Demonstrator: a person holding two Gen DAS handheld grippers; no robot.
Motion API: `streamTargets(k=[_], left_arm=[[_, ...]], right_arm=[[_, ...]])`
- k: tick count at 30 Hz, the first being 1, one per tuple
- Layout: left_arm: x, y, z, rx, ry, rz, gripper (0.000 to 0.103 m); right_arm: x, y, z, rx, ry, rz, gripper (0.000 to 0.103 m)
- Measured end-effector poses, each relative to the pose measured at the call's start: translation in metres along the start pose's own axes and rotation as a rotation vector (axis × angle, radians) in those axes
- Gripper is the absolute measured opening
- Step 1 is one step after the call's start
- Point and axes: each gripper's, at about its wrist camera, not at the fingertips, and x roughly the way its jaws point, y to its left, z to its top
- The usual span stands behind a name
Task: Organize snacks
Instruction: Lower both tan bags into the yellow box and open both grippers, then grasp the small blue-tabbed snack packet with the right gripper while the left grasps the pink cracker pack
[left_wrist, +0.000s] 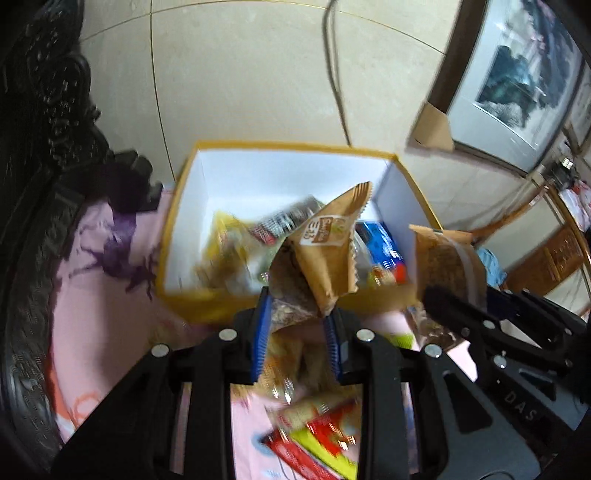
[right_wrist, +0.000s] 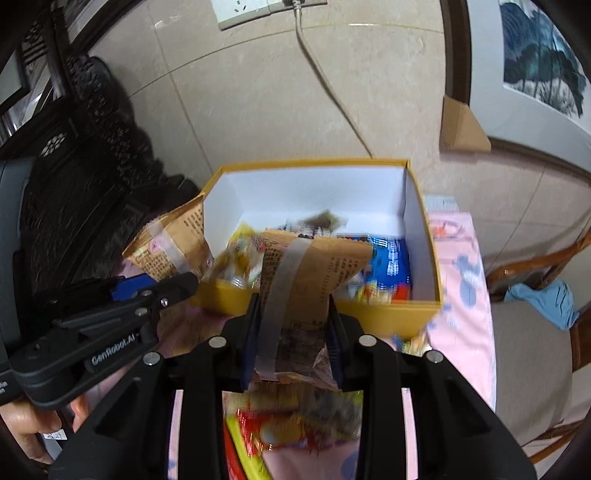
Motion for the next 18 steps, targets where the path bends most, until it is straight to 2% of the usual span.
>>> streamTargets(k=[4, 5, 6, 7, 8, 10, 12, 14, 16, 18], left_arm=[[0.021, 0.011, 0.042, -0.029, 0.019, 0.022, 0.028], [0.026, 0.014, 0.054, -0.046, 0.016, 0.029, 0.038], [0.028, 0.017, 0.062, -0.057, 0.006, 0.038, 0.074], [0.026, 0.022, 0.073, -0.078, -0.026, 0.060, 0.092], [0.022, 0.025, 0.078, -0.090, -0.056, 0.072, 0.101], [0.012, 0.031, 0.091, -0.092, -0.095, 0.075, 0.101], [0.006, 0.037, 0.095, -0.084, -0.107, 0.073, 0.101], [-0.001, 0.044, 0.092, -0.088, -0.111, 0.081, 0.101], [-0.010, 0.054, 0.079, -0.110, -0.106, 0.080, 0.101], [-0.016, 0.062, 0.062, -0.127, -0.101, 0.083, 0.101]], right_arm=[[0.021, -0.006, 0.038, 0.012, 0.000, -0.019, 0.033], [0.029, -0.007, 0.050, 0.010, 0.007, -0.026, 0.033], [0.034, -0.008, 0.057, 0.008, 0.015, -0.029, 0.034], [0.040, -0.010, 0.066, 0.008, 0.019, -0.039, 0.037], [0.043, -0.013, 0.073, 0.009, 0.011, -0.051, 0.039], [0.045, -0.015, 0.081, 0.001, -0.008, -0.088, 0.056], [0.042, -0.020, 0.085, -0.006, -0.032, -0.108, 0.061], [0.036, -0.025, 0.086, -0.016, -0.036, -0.106, 0.063], [0.024, -0.036, 0.080, -0.023, -0.030, -0.062, 0.063], [0.013, -0.047, 0.069, -0.038, -0.032, -0.073, 0.064]])
